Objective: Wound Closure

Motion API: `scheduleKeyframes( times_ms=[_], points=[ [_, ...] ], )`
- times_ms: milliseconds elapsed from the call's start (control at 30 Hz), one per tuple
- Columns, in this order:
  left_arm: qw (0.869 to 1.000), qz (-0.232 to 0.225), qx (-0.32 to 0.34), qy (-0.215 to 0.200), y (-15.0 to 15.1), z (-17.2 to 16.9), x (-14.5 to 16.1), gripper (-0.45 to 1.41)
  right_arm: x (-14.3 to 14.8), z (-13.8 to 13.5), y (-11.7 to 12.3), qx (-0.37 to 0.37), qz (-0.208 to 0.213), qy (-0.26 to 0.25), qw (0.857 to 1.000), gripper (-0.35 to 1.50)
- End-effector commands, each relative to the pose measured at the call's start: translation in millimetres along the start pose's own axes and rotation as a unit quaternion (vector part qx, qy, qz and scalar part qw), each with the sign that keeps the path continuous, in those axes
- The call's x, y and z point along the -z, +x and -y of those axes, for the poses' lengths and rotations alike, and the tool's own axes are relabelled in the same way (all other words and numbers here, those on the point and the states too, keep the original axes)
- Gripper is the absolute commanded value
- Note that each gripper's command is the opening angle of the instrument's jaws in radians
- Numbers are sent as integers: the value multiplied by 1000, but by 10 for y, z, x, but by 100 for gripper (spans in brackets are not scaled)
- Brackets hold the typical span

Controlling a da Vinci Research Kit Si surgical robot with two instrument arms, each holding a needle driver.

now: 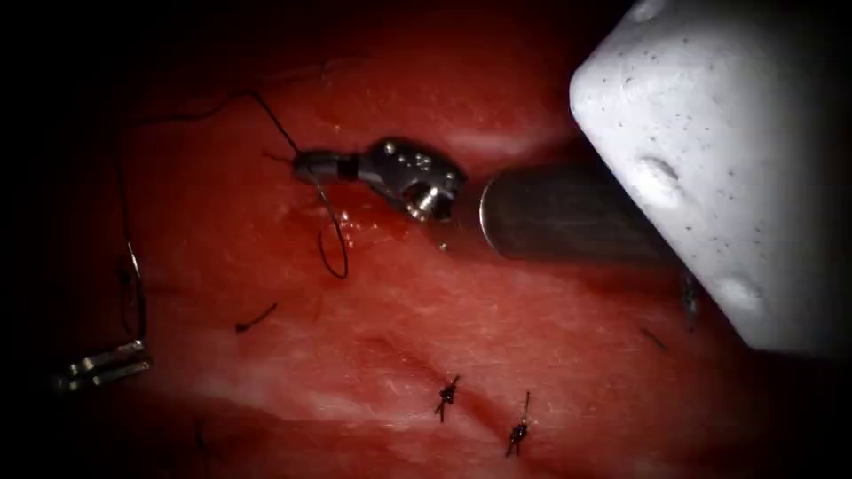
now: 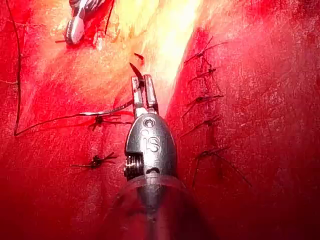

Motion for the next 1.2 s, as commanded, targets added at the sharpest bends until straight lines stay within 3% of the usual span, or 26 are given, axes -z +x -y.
scheduleKeyframes(
  times_ms=[33,333,1200],
  points=[
    [1000,0,1,-1,-7,-4,-6,-45,-9,8,-4,-1,-1,2,1000,-35],
    [1000,-1,0,-1,-8,-5,-6,-45,1,10,14,25,-28,3,999,-35],
    [1000,5,-1,-5,-7,-7,-4,-45,23,35,44,63,-46,15,997,-35]
  ],
)
